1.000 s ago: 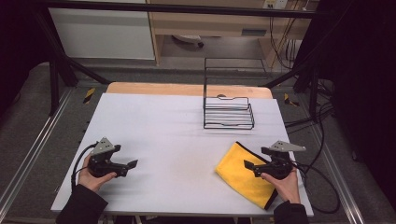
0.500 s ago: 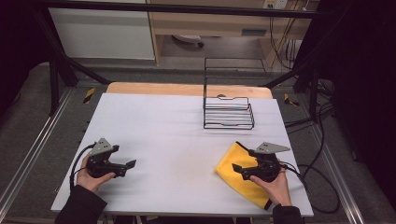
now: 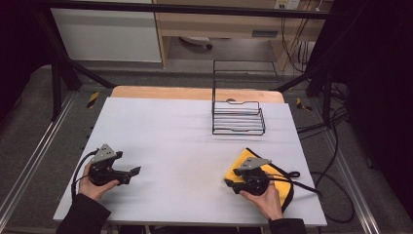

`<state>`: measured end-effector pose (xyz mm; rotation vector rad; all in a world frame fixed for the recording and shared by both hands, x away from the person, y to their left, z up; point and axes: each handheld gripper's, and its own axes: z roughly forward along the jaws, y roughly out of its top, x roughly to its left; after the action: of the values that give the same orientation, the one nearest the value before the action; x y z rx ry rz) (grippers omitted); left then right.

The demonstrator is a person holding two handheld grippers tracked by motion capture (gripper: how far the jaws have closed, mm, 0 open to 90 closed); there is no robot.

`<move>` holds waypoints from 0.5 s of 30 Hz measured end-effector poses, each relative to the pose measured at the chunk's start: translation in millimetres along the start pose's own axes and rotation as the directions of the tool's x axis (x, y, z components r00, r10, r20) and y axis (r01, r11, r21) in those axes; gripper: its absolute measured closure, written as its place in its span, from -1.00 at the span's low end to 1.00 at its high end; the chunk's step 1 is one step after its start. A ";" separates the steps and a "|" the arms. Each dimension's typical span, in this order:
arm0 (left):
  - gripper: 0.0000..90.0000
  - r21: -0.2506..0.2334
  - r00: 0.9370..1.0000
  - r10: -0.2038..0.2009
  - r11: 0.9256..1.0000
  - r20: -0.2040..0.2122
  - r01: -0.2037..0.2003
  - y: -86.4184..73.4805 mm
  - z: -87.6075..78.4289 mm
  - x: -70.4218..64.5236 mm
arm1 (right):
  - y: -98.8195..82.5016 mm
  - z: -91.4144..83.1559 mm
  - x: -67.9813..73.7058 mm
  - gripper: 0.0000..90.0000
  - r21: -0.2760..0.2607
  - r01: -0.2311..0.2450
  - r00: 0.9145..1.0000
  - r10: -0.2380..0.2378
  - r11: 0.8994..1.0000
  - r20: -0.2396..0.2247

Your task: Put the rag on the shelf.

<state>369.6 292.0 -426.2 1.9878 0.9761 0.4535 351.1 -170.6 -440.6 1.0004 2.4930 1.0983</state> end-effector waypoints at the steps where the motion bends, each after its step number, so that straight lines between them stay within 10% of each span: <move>1: -0.88 0.000 1.000 -0.002 1.000 -0.001 0.002 -0.1 0.0 0.4 | -0.7 2.3 2.1 0.15 0.011 0.016 1.000 -0.016 1.000 0.005; 7: -0.88 0.004 1.000 -0.004 1.000 -0.005 0.004 -1.0 1.1 0.8 | -2.3 4.5 4.0 0.58 0.021 0.063 0.995 -0.064 0.998 0.077; 15: -0.88 0.005 1.000 -0.003 1.000 -0.006 0.003 -0.8 0.7 1.2 | 1.7 1.7 2.0 0.86 0.022 0.038 0.997 -0.039 0.999 0.059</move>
<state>370.4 292.8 -427.3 1.9905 0.9843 0.4560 351.3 -167.5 -440.4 0.9721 2.4705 1.0186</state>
